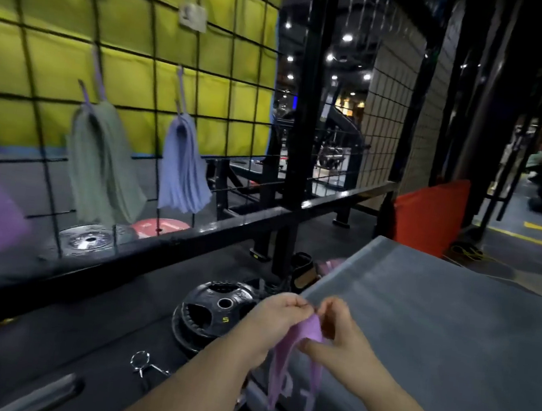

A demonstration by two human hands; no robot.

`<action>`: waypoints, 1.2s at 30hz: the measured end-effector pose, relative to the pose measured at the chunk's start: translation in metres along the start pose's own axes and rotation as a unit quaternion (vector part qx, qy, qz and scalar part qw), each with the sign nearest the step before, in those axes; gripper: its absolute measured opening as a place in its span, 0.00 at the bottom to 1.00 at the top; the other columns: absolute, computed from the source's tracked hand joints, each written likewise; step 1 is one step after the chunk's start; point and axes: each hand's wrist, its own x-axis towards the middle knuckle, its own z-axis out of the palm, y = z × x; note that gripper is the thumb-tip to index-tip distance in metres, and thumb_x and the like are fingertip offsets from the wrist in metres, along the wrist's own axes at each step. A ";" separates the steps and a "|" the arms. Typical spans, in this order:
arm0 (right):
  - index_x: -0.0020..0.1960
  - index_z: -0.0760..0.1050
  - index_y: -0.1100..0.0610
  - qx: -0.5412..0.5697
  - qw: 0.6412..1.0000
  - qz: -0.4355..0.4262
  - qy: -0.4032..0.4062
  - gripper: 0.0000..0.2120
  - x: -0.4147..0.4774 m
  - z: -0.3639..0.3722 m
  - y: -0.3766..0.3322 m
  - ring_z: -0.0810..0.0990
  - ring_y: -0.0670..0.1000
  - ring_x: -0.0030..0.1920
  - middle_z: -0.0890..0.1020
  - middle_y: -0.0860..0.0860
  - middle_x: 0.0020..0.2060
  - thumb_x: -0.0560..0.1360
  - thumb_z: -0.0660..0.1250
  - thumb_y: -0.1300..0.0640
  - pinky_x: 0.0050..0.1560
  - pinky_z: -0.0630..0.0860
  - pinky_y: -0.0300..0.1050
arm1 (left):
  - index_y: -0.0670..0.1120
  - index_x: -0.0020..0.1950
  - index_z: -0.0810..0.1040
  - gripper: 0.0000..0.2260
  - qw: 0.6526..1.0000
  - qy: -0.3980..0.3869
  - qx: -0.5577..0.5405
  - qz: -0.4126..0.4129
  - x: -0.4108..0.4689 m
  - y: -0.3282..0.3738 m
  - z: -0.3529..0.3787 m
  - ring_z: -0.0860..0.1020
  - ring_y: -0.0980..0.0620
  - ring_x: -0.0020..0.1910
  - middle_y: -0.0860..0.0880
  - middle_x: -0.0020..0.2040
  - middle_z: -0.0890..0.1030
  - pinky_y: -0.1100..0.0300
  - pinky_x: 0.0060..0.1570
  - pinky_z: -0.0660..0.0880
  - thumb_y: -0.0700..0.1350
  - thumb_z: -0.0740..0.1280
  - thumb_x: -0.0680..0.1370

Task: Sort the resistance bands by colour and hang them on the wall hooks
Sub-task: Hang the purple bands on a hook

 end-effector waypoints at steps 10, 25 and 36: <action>0.36 0.64 0.50 0.100 0.992 -0.071 0.007 0.16 0.036 0.056 -0.093 0.65 0.46 0.31 0.67 0.46 0.29 0.67 0.73 0.52 0.35 0.64 0.43 | 0.48 0.49 0.69 0.17 0.996 0.021 -0.031 0.078 -0.067 0.037 -0.097 0.73 0.59 0.39 0.53 0.41 0.73 0.65 0.41 0.68 0.48 0.74 0.70; 0.38 0.72 0.52 0.197 0.935 -0.227 -0.188 0.09 0.049 0.119 -0.237 0.71 0.45 0.34 0.74 0.46 0.31 0.64 0.72 0.59 0.35 0.67 0.36 | 0.42 0.44 0.78 0.06 0.917 0.264 0.002 0.299 -0.178 0.110 -0.187 0.77 0.60 0.38 0.54 0.36 0.81 0.70 0.42 0.73 0.32 0.65 0.76; 0.43 0.79 0.52 0.180 0.925 -0.284 -0.178 0.12 0.058 0.151 -0.337 0.77 0.43 0.41 0.81 0.46 0.42 0.72 0.68 0.69 0.45 0.74 0.38 | 0.52 0.45 0.82 0.15 0.812 0.391 0.069 0.428 -0.231 0.172 -0.230 0.79 0.60 0.44 0.54 0.43 0.83 0.70 0.45 0.74 0.34 0.62 0.79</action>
